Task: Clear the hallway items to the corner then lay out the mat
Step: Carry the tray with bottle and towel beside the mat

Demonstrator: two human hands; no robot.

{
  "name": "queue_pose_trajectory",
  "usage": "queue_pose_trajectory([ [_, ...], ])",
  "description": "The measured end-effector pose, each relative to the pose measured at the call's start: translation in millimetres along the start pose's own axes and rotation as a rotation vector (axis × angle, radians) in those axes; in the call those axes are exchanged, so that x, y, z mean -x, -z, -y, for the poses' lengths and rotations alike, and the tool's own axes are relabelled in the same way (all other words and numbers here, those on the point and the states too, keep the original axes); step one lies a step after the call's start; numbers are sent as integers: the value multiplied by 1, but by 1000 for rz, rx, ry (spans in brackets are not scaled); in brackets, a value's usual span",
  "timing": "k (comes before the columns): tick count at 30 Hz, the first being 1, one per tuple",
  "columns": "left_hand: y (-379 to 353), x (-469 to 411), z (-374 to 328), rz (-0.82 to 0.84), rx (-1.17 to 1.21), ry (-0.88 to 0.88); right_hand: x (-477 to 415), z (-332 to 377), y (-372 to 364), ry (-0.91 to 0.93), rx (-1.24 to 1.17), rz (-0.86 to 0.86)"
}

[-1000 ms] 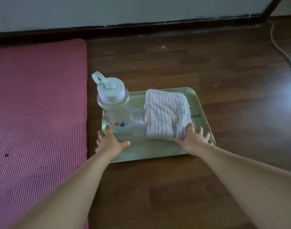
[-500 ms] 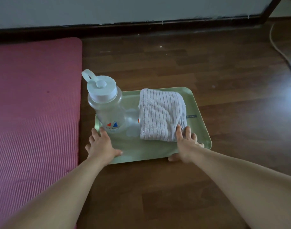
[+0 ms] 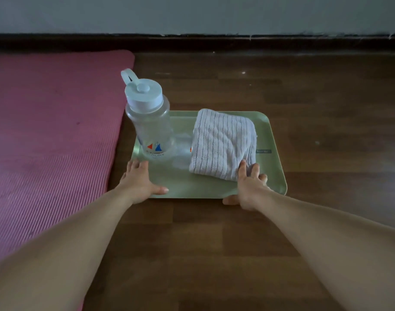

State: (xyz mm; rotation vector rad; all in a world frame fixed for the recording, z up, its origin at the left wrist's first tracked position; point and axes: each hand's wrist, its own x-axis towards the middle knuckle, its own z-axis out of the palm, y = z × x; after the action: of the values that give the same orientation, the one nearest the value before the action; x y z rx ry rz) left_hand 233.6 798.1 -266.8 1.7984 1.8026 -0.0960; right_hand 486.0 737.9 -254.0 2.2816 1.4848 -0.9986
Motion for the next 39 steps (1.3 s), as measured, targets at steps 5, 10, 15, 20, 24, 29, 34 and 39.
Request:
queue_pose_trajectory([
  [5, 7, 4, -25, -25, -4, -5, -35, 15, 13, 8, 11, -33],
  [10, 26, 9, -56, -43, -19, -30, -56, 28, 30, 18, -8, -23],
  [15, 44, 19, -89, -55, -84, -43, -47, 38, 48, 15, 91, -29],
  [20, 62, 35, -111, 80, -267, -66, -28, 26, 66, 169, 201, -20],
  [24, 83, 37, -122, 119, -454, -154, -20, 20, 83, 283, 239, 56],
  [29, 84, 24, -131, 77, -577, -296, -22, 24, 100, 427, 251, -10],
  [34, 55, 3, -121, 116, -574, -376, -21, 18, 78, 466, 205, -2],
  [39, 33, -15, -96, 136, -542, -434, -28, 19, 60, 450, 127, -14],
])
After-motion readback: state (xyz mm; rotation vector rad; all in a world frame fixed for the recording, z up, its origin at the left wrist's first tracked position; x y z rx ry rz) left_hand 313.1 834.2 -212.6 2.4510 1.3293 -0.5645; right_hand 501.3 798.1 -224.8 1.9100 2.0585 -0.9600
